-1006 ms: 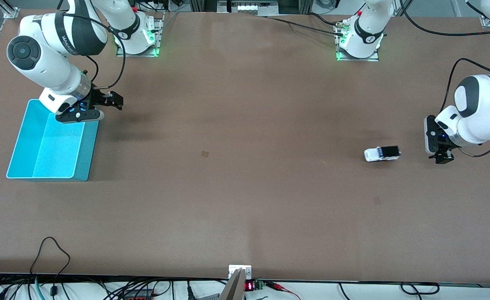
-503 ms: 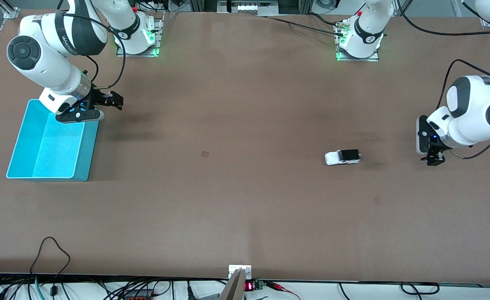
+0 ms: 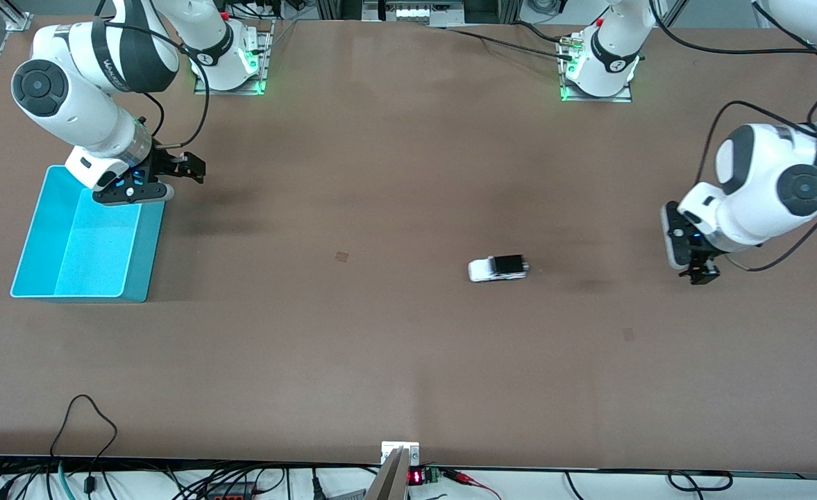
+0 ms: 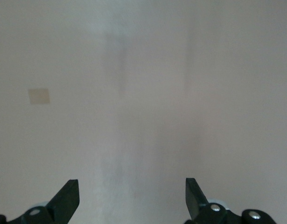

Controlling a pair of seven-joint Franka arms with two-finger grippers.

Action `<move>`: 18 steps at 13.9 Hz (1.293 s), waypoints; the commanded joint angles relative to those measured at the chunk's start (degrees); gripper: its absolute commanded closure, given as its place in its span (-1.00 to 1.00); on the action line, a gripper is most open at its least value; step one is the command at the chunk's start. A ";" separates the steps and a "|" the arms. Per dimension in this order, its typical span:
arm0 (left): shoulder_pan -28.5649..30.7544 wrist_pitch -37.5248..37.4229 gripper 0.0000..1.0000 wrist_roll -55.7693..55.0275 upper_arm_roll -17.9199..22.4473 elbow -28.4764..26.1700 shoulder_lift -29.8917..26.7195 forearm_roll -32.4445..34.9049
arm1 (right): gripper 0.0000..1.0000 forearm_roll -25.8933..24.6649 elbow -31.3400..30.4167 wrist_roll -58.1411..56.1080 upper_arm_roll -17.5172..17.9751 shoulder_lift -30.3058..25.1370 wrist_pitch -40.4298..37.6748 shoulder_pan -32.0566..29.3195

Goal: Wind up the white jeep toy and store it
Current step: 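Open the left gripper, releasing the jeep to roll across the table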

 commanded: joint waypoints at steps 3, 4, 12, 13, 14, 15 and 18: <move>-5.81 -0.93 -1.00 -18.08 0.31 0.35 -0.72 -1.05 | -1.00 0.24 0.84 0.55 -0.18 0.60 -0.47 0.35; -6.25 -0.93 -1.00 -22.65 0.31 0.44 -0.99 -1.23 | -1.00 0.15 0.84 0.55 -0.18 0.60 -0.47 0.35; -6.25 -1.28 -1.00 -53.67 0.93 4.83 -1.25 -8.88 | -1.00 0.15 0.84 0.11 -0.18 0.60 -0.56 0.35; -6.25 -1.19 -1.00 -57.90 1.19 4.84 -1.77 -8.88 | -1.00 0.15 0.84 0.02 -0.18 0.60 -0.56 0.35; -6.34 -1.19 -1.00 -61.51 1.28 4.84 -2.30 -8.88 | -1.00 0.15 0.84 -0.15 -0.18 0.69 -0.56 0.35; -6.34 -1.19 -1.00 -65.11 1.28 4.92 -2.66 -8.88 | -1.00 0.15 0.84 -0.33 -0.18 0.69 -0.56 0.35; -7.83 -1.19 -1.00 -72.07 3.46 5.45 -4.06 -8.88 | -1.00 0.15 0.84 -0.51 -0.18 0.69 -0.56 0.35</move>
